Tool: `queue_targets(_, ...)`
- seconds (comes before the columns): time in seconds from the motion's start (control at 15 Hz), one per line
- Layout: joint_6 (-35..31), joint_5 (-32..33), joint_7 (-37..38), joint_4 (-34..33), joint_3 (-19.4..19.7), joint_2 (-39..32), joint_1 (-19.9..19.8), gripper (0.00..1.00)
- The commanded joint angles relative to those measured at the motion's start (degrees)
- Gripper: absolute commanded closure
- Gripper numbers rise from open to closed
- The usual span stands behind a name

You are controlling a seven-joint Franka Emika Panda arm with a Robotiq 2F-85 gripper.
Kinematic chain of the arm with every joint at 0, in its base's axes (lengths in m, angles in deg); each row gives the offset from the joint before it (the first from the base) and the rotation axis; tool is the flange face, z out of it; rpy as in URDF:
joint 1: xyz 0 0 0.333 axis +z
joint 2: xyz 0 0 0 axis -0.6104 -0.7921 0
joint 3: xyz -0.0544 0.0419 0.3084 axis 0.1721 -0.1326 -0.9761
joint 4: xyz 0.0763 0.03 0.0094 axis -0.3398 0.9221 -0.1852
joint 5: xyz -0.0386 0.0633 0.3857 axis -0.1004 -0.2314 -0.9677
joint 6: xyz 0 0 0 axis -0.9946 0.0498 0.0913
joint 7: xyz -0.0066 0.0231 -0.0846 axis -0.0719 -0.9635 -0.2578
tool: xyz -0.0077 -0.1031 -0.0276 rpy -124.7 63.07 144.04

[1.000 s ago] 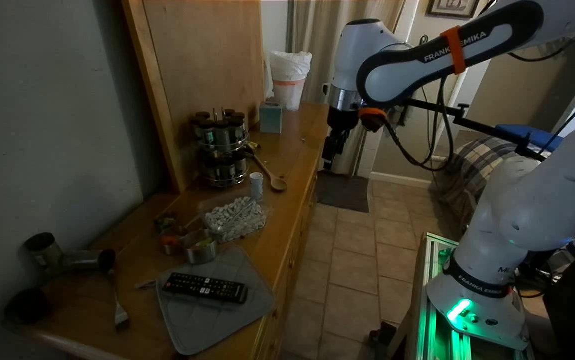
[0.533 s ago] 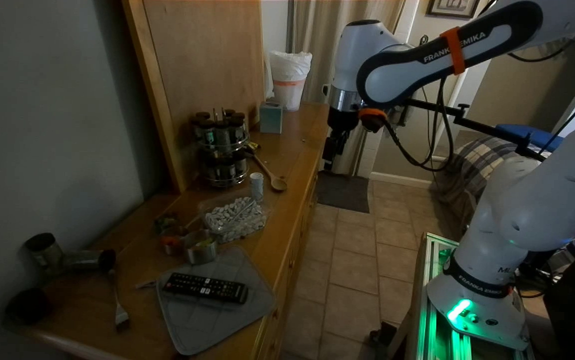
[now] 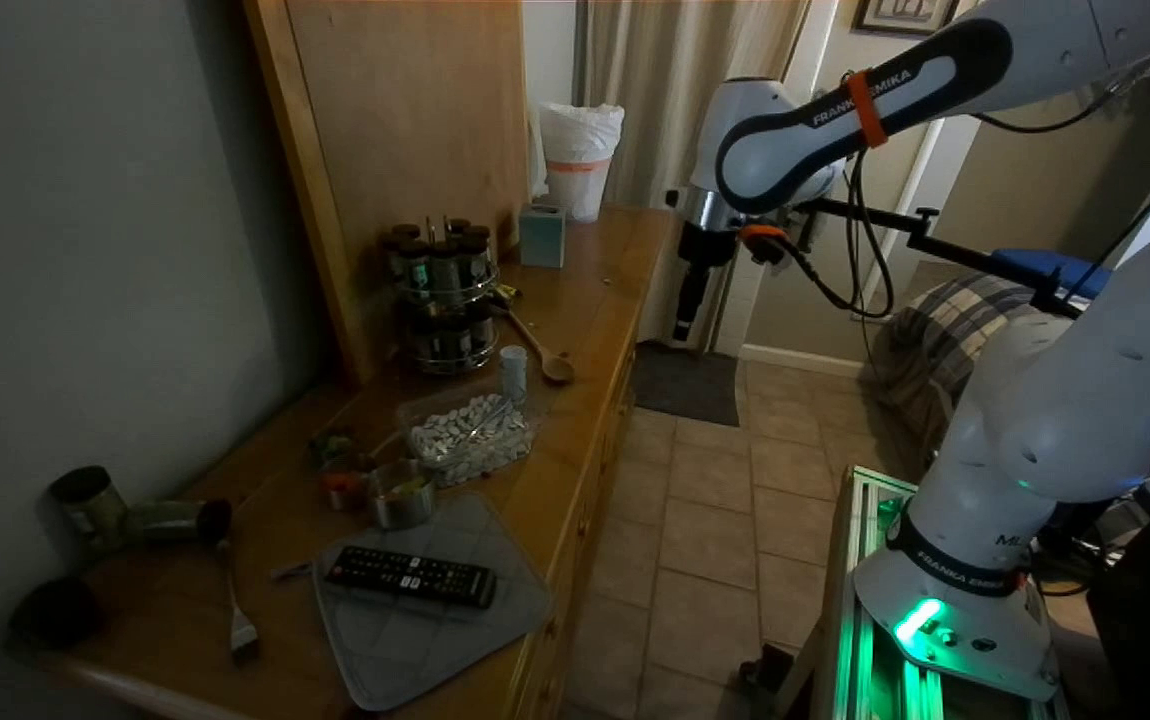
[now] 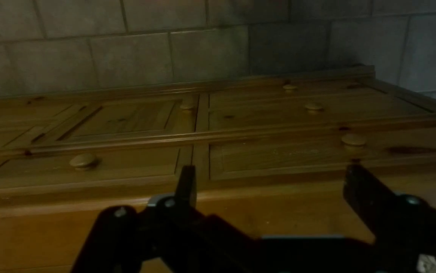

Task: Open the top right drawer

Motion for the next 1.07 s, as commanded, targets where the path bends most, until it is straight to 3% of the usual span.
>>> queue_targets(0.0, -5.91, 0.21, -11.93, -0.75, 3.55, -6.19, -1.22, 0.0)
queue_targets(0.33, -18.29, -1.99, -20.82, -1.01, 5.68, -14.55, -4.05, 0.0)
queue_targets(0.53, -25.45, -6.66, -23.75, -2.0, 5.67, -20.84, -5.66, 0.0)
queue_targets(0.67, -28.75, -13.0, -26.99, -2.85, 4.38, -24.53, -6.56, 0.0)
queue_targets(0.73, -30.29, -18.35, -30.36, -3.44, 5.47, -26.27, -4.72, 0.0)
queue_targets(1.0, -31.59, -35.69, -42.59, -8.61, 0.55, -32.7, -7.29, 0.0)
